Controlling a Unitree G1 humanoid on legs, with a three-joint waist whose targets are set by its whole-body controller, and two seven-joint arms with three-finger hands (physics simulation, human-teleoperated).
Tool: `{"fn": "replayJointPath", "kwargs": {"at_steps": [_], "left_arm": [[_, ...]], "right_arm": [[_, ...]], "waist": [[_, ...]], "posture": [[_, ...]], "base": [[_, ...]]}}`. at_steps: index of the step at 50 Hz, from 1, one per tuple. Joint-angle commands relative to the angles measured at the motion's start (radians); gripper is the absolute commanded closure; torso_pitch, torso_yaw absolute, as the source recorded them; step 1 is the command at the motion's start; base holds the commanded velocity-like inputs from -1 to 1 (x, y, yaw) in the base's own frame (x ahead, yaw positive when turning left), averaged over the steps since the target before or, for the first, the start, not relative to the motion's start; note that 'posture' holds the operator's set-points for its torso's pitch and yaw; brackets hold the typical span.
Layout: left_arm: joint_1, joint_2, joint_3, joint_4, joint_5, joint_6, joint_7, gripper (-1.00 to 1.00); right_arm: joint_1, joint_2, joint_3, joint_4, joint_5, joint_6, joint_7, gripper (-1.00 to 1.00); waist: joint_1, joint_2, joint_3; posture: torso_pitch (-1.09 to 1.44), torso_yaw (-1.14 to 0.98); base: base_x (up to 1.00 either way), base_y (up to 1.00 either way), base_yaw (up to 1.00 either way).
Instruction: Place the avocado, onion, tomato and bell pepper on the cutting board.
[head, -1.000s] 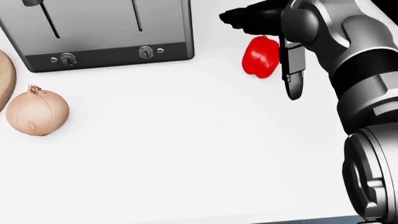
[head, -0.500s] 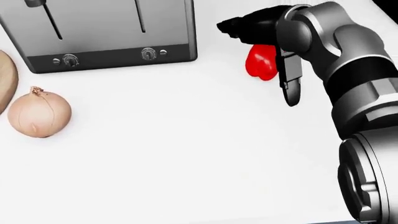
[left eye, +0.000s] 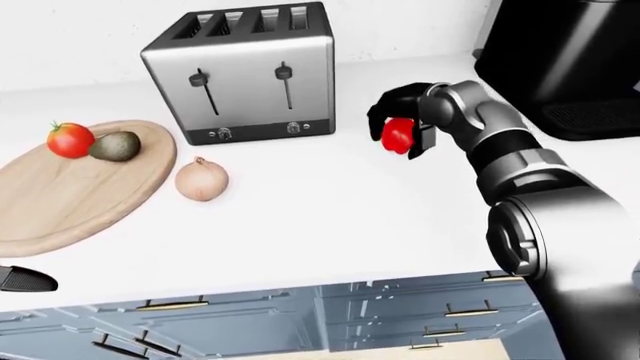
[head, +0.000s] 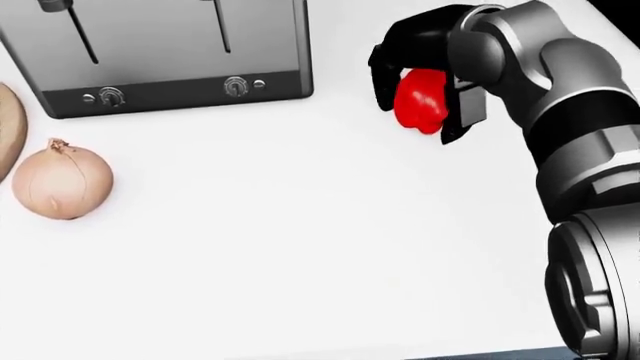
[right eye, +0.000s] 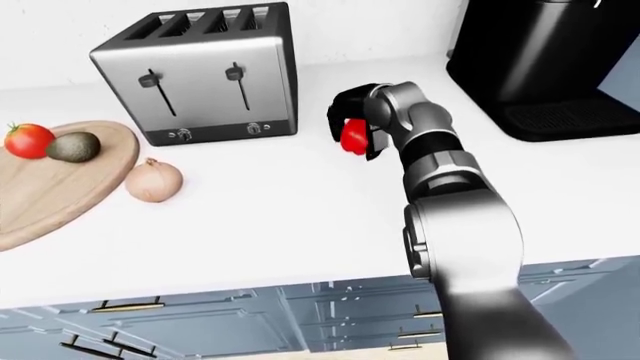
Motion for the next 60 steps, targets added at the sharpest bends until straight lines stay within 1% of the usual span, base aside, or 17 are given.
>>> {"fn": "replayJointPath", "kwargs": {"at_steps": [1, 8, 10, 16, 19, 23, 25, 30, 31, 32, 34, 38, 44, 48, 53, 56, 60], "left_arm": [[-0.01, 0.018, 0.018, -0.012, 0.002, -0.015, 0.016, -1.0], [-0.007, 0.012, 0.017, -0.014, 0.004, -0.017, 0.015, -1.0], [-0.009, 0.014, 0.017, -0.015, 0.004, -0.016, 0.015, -1.0], [-0.012, 0.008, 0.012, -0.025, -0.008, -0.025, 0.012, -1.0], [-0.006, 0.0, 0.018, -0.035, -0.026, -0.059, 0.0, -1.0], [-0.03, 0.01, -0.005, 0.006, 0.011, -0.121, 0.053, -1.0], [-0.035, 0.007, -0.006, 0.027, 0.009, -0.19, 0.072, -1.0], [-0.027, 0.039, -0.005, 0.013, 0.026, -0.174, 0.07, -1.0], [-0.024, 0.03, -0.012, 0.012, 0.03, -0.169, 0.07, -1.0], [-0.018, 0.023, -0.011, 0.002, 0.02, -0.161, 0.057, -1.0], [-0.017, 0.012, -0.022, 0.006, 0.038, -0.171, 0.061, -1.0], [-0.007, -0.002, -0.019, -0.012, 0.035, -0.178, 0.035, -1.0], [-0.04, 0.012, -0.052, -0.035, 0.051, -0.099, 0.041, -1.0], [-0.05, 0.008, -0.071, -0.043, 0.059, -0.077, 0.043, -1.0], [-0.1, 0.031, -0.135, -0.04, 0.076, -0.032, 0.062, -1.0], [-0.122, 0.038, -0.169, -0.043, 0.086, -0.019, 0.068, -1.0], [-0.208, 0.076, -0.253, -0.013, 0.094, 0.03, 0.094, -1.0]], "right_arm": [[-0.036, -0.009, -0.003, -0.031, 0.005, -0.001, -0.012, 1.0], [-0.032, -0.004, -0.017, -0.031, 0.024, 0.008, -0.032, 1.0], [-0.034, 0.001, -0.045, -0.033, 0.068, 0.016, 0.0, 1.0], [-0.06, -0.008, -0.063, -0.04, 0.155, 0.0, 0.045, 1.0], [-0.063, -0.016, -0.051, -0.044, 0.176, -0.013, 0.052, 1.0], [-0.056, -0.023, -0.029, -0.052, 0.19, -0.058, 0.064, 1.0], [-0.058, -0.032, -0.015, -0.059, 0.191, -0.09, 0.071, 1.0], [-0.063, -0.053, -0.024, -0.069, 0.237, -0.128, 0.131, 1.0], [-0.07, -0.061, -0.02, -0.07, 0.237, -0.135, 0.125, 1.0], [-0.081, -0.063, -0.036, -0.073, 0.266, -0.134, 0.158, 1.0], [-0.092, -0.08, -0.022, -0.08, 0.266, -0.158, 0.157, 1.0], [-0.09, -0.102, -0.032, -0.099, 0.315, -0.191, 0.209, 1.0], [-0.061, -0.157, -0.019, -0.14, 0.346, -0.271, 0.257, 1.0], [-0.031, -0.198, -0.056, -0.211, 0.432, -0.303, 0.362, 1.0], [0.012, -0.24, -0.091, -0.337, 0.554, -0.296, 0.495, 1.0], [0.045, -0.255, -0.093, -0.412, 0.603, -0.285, 0.545, 1.0], [0.109, -0.281, -0.123, -0.566, 0.71, -0.226, 0.676, 1.0]], "waist": [[0.0, 0.005, -0.024], [0.003, 0.005, -0.025], [0.003, 0.005, -0.026], [0.002, 0.004, -0.027], [0.002, 0.004, -0.026], [0.003, 0.001, -0.023], [0.002, 0.0, -0.024], [-0.001, 0.0, -0.024], [0.0, 0.0, -0.023], [0.0, -0.001, -0.023], [0.001, 0.0, -0.022], [0.002, 0.001, -0.018], [0.001, -0.005, -0.018], [0.003, -0.009, -0.017], [0.004, -0.012, -0.016], [0.003, -0.013, -0.015], [0.002, -0.016, -0.016]], "posture": [[0.0, 0.0], [0.0, 0.0], [0.0, 0.0], [0.0, 0.0], [0.0, 0.0], [0.0, 0.0], [0.0, 0.0], [0.0, 0.0], [0.0, 0.0], [0.0, 0.0], [0.0, 0.0], [0.0, 0.0], [0.0, 0.0], [0.0, 0.0], [0.0, 0.0], [0.0, 0.0], [0.0, 0.0]], "base": [[0.0, 0.0, 0.0], [0.0, 0.0, 0.0], [0.0, 0.0, 0.0], [0.0, 0.0, 0.0], [0.0, 0.0, 0.0], [0.0, 0.0, 0.0], [0.0, 0.0, 0.0], [0.0, 0.0, 0.0], [0.0, 0.0, 0.0], [0.0, 0.0, 0.0], [0.0, 0.0, 0.0], [0.0, 0.0, 0.0], [0.0, 0.0, 0.0], [0.0, 0.0, 0.0], [0.0, 0.0, 0.0], [0.0, 0.0, 0.0], [0.0, 0.0, 0.0]]}}
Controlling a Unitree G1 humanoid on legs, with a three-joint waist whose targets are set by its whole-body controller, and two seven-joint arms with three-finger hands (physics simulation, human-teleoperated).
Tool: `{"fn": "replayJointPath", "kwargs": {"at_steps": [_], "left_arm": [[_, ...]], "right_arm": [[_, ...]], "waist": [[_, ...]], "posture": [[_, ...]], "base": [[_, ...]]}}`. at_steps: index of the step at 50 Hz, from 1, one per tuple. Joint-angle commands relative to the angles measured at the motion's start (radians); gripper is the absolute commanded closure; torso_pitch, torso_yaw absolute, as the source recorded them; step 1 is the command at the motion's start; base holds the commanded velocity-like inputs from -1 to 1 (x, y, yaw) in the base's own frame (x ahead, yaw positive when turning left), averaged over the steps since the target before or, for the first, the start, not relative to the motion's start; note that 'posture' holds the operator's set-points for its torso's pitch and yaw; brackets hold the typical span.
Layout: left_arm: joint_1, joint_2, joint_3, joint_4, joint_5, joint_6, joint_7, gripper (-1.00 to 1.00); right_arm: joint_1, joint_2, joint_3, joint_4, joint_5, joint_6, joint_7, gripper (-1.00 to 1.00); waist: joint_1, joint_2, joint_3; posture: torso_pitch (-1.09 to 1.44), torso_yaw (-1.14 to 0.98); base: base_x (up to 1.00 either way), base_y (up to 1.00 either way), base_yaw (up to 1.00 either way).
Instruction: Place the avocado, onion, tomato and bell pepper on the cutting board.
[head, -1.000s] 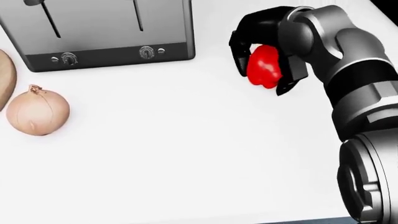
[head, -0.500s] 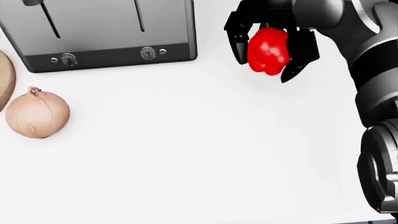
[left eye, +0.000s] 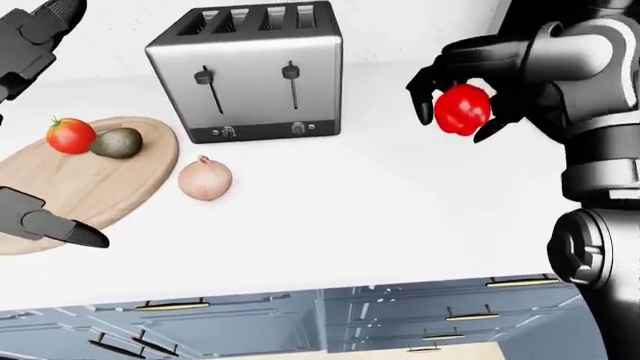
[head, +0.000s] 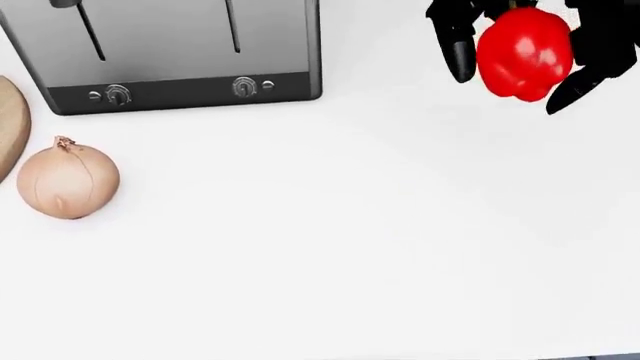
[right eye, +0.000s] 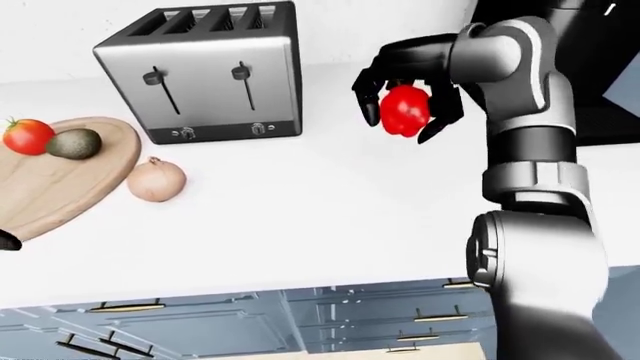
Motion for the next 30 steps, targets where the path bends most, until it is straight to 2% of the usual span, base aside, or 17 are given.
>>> {"fn": "replayJointPath", "kwargs": {"at_steps": [1, 6, 13, 19, 25, 30], "left_arm": [[-0.043, 0.028, 0.0, -0.011, 0.003, 0.033, 0.034, -1.0], [-0.113, 0.058, -0.074, -0.003, 0.026, 0.07, 0.057, -1.0], [-0.173, 0.049, -0.159, 0.041, 0.078, 0.058, 0.051, -1.0], [-0.209, 0.033, -0.202, 0.068, 0.152, 0.013, 0.031, -1.0], [-0.233, 0.018, -0.223, 0.08, 0.193, -0.007, -0.015, -1.0], [-0.274, 0.023, -0.243, 0.095, 0.214, -0.014, -0.048, -1.0]], "right_arm": [[-0.018, -0.023, -0.024, -0.088, 0.085, 0.033, 0.053, 1.0], [0.021, -0.053, -0.041, -0.212, 0.166, 0.099, 0.132, 1.0], [0.127, -0.095, -0.079, -0.387, 0.268, 0.176, 0.204, 1.0], [0.229, -0.122, -0.111, -0.569, 0.36, 0.246, 0.251, 1.0], [0.257, -0.163, -0.142, -0.696, 0.454, 0.338, 0.274, 1.0], [0.284, -0.198, -0.161, -0.745, 0.51, 0.36, 0.262, 1.0]], "waist": [[0.0, 0.002, -0.028], [-0.003, 0.0, -0.028], [-0.005, -0.001, -0.029], [-0.007, -0.005, -0.032], [-0.009, -0.007, -0.033], [-0.009, -0.009, -0.033]], "posture": [[0.0, 0.0], [0.0, 0.0], [0.0, 0.0], [0.0, 0.0], [0.0, 0.0], [0.0, 0.0]], "base": [[0.0, 0.0, 0.0], [0.0, 0.0, 0.0], [0.0, 0.0, 0.0], [0.0, 0.0, 0.0], [0.0, 0.0, 0.0], [0.0, 0.0, 0.0]]}}
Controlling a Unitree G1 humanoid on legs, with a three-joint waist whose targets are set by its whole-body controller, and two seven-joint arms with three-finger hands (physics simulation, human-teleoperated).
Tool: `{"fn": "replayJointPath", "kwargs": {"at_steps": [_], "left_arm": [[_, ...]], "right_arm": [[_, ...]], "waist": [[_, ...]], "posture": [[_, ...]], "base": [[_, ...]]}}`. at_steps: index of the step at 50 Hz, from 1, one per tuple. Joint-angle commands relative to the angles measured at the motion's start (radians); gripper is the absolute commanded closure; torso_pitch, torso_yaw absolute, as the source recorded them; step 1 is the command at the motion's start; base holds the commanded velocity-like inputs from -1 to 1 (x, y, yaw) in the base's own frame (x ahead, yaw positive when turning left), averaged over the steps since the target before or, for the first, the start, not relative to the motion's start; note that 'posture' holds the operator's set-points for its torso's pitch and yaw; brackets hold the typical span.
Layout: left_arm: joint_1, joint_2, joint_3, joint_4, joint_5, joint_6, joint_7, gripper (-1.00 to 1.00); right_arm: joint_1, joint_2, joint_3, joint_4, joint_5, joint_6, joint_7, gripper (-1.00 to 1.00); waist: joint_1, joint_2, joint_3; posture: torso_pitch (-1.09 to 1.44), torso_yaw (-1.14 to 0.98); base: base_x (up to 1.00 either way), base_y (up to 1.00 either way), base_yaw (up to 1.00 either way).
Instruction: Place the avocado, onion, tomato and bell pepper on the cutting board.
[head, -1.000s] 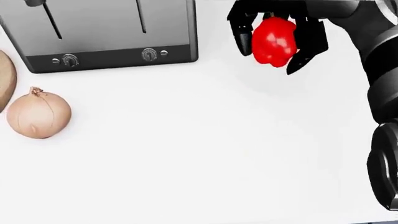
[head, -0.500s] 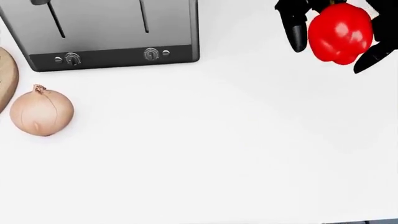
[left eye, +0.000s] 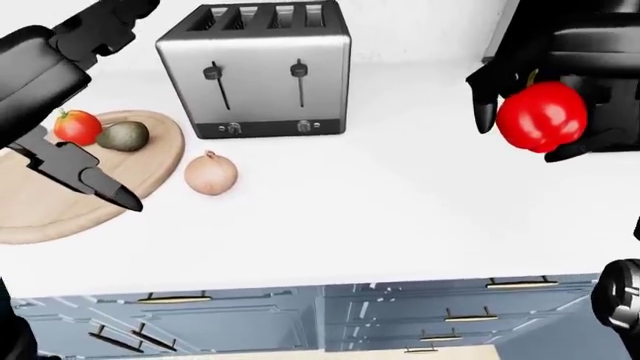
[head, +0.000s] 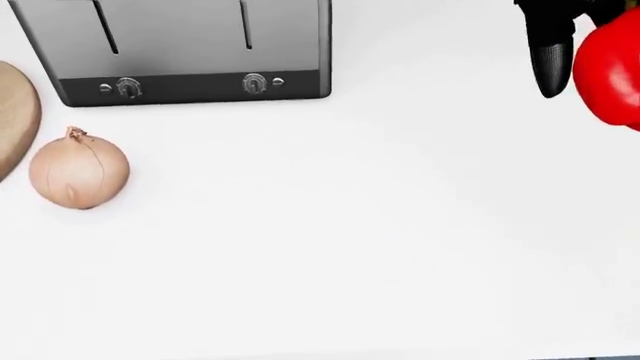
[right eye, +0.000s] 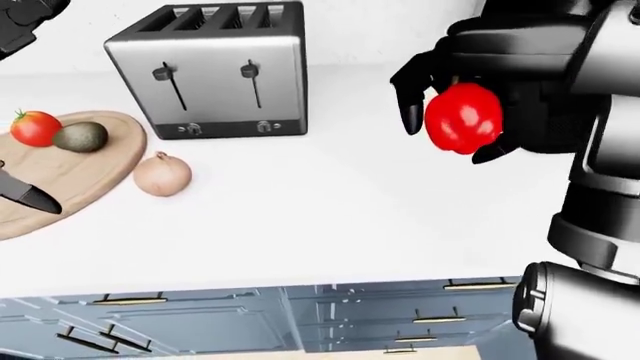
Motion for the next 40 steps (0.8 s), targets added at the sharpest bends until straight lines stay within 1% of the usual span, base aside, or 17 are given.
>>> {"fn": "replayJointPath", "kwargs": {"at_steps": [1, 4, 7, 9, 12, 18, 21, 28, 32, 36, 40], "left_arm": [[-0.041, 0.017, 0.011, -0.005, 0.016, -0.012, 0.007, -1.0], [-0.065, 0.008, -0.014, -0.01, 0.031, -0.004, -0.011, -1.0], [-0.067, -0.025, -0.043, -0.016, 0.056, -0.008, -0.03, -1.0], [-0.082, -0.05, -0.064, -0.015, 0.069, -0.016, -0.043, -1.0], [-0.124, -0.077, -0.099, 0.02, 0.098, -0.044, -0.058, -1.0], [-0.18, -0.13, -0.156, 0.051, 0.163, -0.111, -0.122, -1.0], [-0.211, -0.149, -0.166, 0.071, 0.192, -0.134, -0.15, -1.0], [-0.241, -0.174, -0.188, 0.102, 0.246, -0.216, -0.203, -1.0], [-0.276, -0.198, -0.206, 0.148, 0.278, -0.25, -0.21, -1.0], [-0.29, -0.221, -0.216, 0.16, 0.296, -0.274, -0.23, -1.0], [-0.328, -0.241, -0.237, 0.179, 0.316, -0.29, -0.259, -1.0]], "right_arm": [[-0.011, -0.027, -0.028, -0.029, 0.04, 0.009, -0.027, 1.0], [0.024, -0.046, -0.042, -0.086, 0.074, 0.04, -0.027, 1.0], [0.074, -0.054, -0.055, -0.135, 0.098, 0.051, -0.028, 1.0], [0.082, -0.057, -0.056, -0.144, 0.107, 0.058, -0.035, 1.0], [0.116, -0.069, -0.076, -0.18, 0.13, 0.067, -0.036, 1.0], [0.162, -0.094, -0.096, -0.211, 0.163, 0.078, -0.047, 1.0], [0.169, -0.102, -0.098, -0.223, 0.175, 0.087, -0.048, 1.0], [0.166, -0.111, -0.097, -0.237, 0.189, 0.1, -0.045, 1.0], [0.171, -0.113, -0.099, -0.241, 0.193, 0.101, -0.043, 1.0], [0.169, -0.114, -0.099, -0.242, 0.197, 0.101, -0.041, 1.0], [0.155, -0.118, -0.094, -0.242, 0.201, 0.11, -0.038, 1.0]], "waist": [[0.0, 0.0, -0.023], [0.001, -0.005, -0.025], [0.003, -0.008, -0.024], [0.004, -0.01, -0.025], [0.005, -0.013, -0.028], [0.008, -0.021, -0.027], [0.009, -0.025, -0.028], [0.008, -0.03, -0.028], [0.01, -0.032, -0.028], [0.011, -0.035, -0.028], [0.012, -0.037, -0.028]], "posture": [[0.0, 0.0], [0.0, 0.0], [0.0, 0.0], [0.0, 0.0], [0.0, 0.0], [0.0, 0.0], [0.0, 0.0], [0.0, 0.0], [0.0, 0.0], [0.0, 0.0], [0.0, 0.0]], "base": [[0.0, 0.0, 0.0], [0.0, 0.0, 0.0], [0.0, 0.0, 0.0], [0.0, 0.0, 0.0], [0.0, 0.0, 0.0], [0.0, 0.0, 0.0], [0.0, 0.0, 0.0], [0.0, 0.0, 0.0], [0.0, 0.0, 0.0], [0.0, 0.0, 0.0], [0.0, 0.0, 0.0]]}}
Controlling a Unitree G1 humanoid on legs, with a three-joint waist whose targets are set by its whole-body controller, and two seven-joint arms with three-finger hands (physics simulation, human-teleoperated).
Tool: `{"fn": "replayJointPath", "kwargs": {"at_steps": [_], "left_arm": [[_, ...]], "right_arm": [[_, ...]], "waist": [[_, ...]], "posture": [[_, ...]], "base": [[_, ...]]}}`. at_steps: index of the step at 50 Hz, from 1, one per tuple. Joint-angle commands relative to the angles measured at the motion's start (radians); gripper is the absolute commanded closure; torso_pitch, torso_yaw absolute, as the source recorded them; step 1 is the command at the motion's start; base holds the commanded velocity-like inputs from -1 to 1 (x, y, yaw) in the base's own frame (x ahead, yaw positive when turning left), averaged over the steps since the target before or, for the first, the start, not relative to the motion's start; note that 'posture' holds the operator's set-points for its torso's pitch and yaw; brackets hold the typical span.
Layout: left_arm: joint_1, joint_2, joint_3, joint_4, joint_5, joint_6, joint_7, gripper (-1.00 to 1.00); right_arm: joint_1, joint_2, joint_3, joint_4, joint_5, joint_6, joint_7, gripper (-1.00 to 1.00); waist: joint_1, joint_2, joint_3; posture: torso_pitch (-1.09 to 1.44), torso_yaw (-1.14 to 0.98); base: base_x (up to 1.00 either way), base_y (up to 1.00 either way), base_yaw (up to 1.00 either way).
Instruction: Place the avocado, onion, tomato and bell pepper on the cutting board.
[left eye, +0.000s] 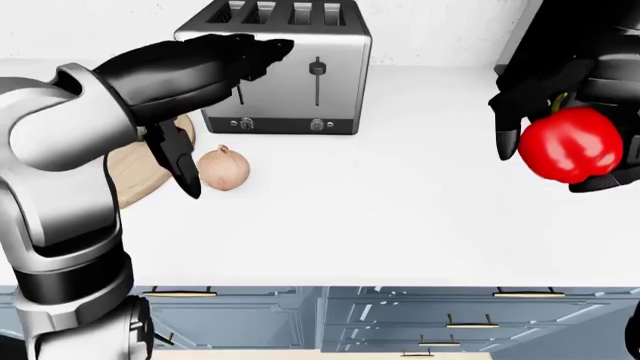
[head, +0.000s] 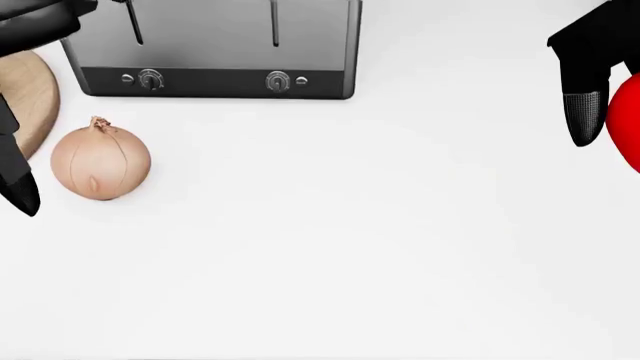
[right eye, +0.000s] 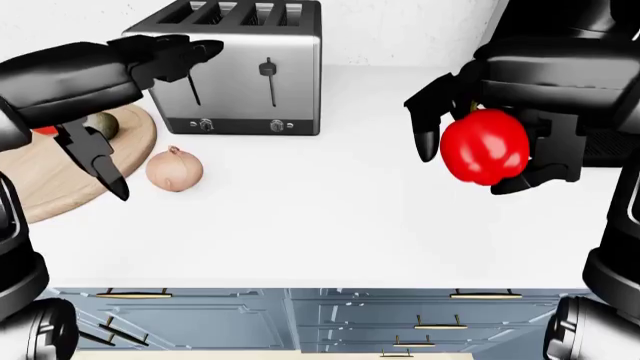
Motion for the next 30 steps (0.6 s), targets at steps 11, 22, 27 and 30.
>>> {"fn": "replayJointPath", "kwargs": {"at_steps": [11, 22, 27, 30], "left_arm": [[-0.033, -0.016, 0.009, -0.024, 0.047, -0.064, -0.081, -1.0], [-0.056, -0.018, 0.003, 0.005, 0.075, -0.102, -0.123, -1.0], [-0.069, -0.029, -0.011, 0.034, 0.099, -0.125, -0.128, -1.0], [-0.072, -0.043, -0.018, 0.049, 0.112, -0.138, -0.133, -1.0]], "right_arm": [[-0.016, -0.017, -0.032, -0.033, 0.015, 0.005, -0.018, 1.0], [-0.012, -0.023, -0.037, -0.045, 0.028, 0.014, -0.014, 1.0], [0.0, -0.025, -0.043, -0.047, 0.031, 0.008, -0.016, 1.0], [0.004, -0.026, -0.044, -0.052, 0.035, 0.01, -0.016, 1.0]], "waist": [[0.002, -0.006, -0.026], [0.003, -0.008, -0.025], [0.005, -0.01, -0.024], [0.005, -0.011, -0.025]], "posture": [[0.0, 0.0], [0.0, 0.0], [0.0, 0.0], [0.0, 0.0]], "base": [[0.0, 0.0, 0.0], [0.0, 0.0, 0.0], [0.0, 0.0, 0.0], [0.0, 0.0, 0.0]]}}
